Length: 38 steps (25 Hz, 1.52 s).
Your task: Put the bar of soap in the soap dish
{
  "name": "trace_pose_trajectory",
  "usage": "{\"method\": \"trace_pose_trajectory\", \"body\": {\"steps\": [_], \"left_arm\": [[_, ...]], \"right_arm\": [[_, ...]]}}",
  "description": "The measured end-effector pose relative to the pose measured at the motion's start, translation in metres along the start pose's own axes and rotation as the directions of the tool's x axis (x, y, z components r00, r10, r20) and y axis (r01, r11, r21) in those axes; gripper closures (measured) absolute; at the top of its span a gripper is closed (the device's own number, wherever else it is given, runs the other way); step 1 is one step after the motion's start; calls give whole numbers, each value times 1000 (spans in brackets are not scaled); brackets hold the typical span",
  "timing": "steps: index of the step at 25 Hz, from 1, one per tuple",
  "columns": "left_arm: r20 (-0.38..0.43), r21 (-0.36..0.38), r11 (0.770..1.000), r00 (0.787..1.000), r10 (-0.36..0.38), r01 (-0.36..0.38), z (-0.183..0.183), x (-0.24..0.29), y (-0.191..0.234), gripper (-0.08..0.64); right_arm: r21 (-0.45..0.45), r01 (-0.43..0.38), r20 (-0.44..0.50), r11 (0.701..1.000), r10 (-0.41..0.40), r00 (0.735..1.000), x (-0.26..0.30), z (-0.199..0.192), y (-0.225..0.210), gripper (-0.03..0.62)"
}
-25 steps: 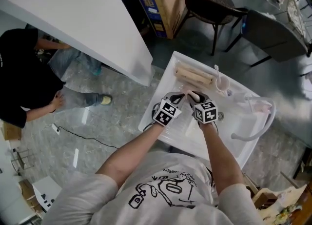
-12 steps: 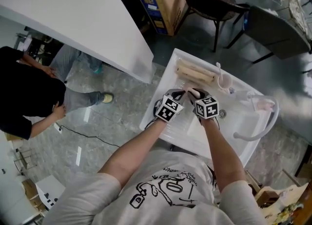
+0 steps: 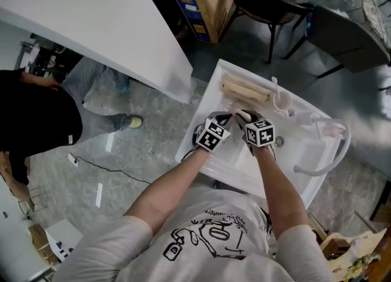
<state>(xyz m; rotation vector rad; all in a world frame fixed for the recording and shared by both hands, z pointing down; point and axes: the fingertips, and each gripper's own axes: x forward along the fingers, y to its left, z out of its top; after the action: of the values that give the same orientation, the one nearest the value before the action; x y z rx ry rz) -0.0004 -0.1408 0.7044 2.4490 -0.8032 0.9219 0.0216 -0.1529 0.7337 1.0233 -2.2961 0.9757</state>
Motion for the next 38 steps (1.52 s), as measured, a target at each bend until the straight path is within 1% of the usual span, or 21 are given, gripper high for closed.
{"method": "trace_pose_trajectory", "body": {"steps": [5, 9, 17, 22, 32, 38], "left_arm": [[0, 18, 1000, 1000, -10, 10, -2, 4, -2, 557], [-9, 6, 1000, 1000, -15, 15, -6, 5, -4, 557], [-17, 7, 1000, 1000, -17, 17, -8, 9, -4, 557], [-23, 4, 1000, 1000, -19, 19, -8, 10, -3, 557], [-29, -4, 1000, 999, -22, 22, -9, 12, -2, 557], [-27, -8, 1000, 999, -22, 22, -7, 11, -4, 557]], "right_arm": [[15, -5, -1, 1000, 5, 1000, -1, -3, -2, 477], [25, -14, -2, 1000, 14, 1000, -1, -7, -3, 477], [39, -20, 5, 999, 20, 1000, 1, -6, -4, 477], [49, -13, 11, 999, 13, 1000, 2, -3, -7, 477], [19, 6, 0, 1000, -6, 1000, 3, -6, -10, 474], [-2, 11, -14, 1000, -11, 1000, 2, -8, -9, 458]]}}
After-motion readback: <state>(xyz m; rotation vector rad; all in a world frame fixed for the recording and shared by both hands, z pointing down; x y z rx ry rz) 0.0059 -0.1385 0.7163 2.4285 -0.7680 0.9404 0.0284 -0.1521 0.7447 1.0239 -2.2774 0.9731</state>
